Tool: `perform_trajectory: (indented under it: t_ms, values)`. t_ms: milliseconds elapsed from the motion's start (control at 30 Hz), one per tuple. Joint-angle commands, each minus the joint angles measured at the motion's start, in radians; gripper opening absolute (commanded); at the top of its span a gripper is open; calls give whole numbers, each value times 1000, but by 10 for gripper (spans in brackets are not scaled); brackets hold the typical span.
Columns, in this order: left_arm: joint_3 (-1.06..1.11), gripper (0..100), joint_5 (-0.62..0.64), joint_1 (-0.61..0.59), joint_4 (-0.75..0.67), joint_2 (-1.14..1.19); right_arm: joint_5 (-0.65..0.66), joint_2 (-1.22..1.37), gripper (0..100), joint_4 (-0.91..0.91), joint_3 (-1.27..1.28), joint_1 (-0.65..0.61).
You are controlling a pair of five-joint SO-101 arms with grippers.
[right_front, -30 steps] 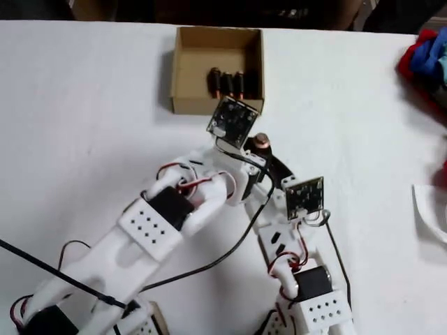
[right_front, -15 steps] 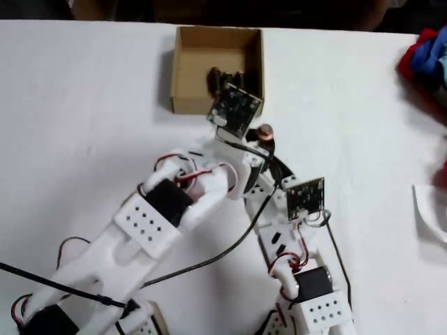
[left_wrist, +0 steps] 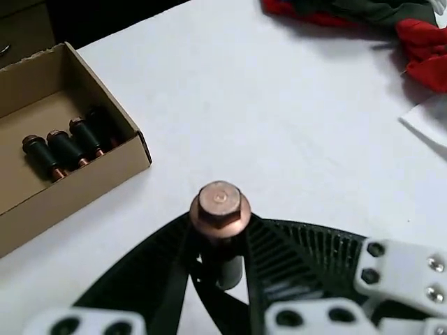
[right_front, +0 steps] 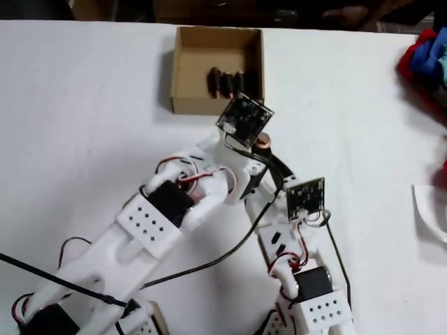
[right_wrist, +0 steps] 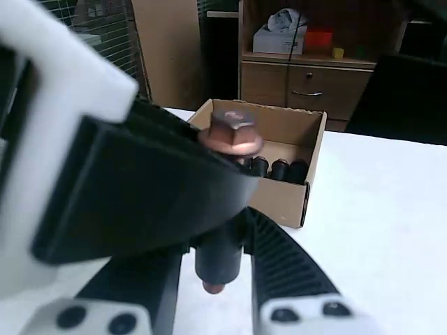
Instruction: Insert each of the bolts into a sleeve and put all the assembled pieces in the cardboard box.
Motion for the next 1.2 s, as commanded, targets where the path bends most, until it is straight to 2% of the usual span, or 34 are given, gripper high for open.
perform_trajectory:
  t_ms: [0,167,500,1167]
  values:
    - [-56,91,-9,3,5,-11,6,-1,23,-10,11,1]
    - [-62,160,-8,3,69,-11,6,-1,23,-10,11,1]
    - [-65,124,-12,-84,48,-11,6,-1,23,-10,11,1]
    - [-120,124,-14,-68,110,-11,6,-1,23,-10,11,1]
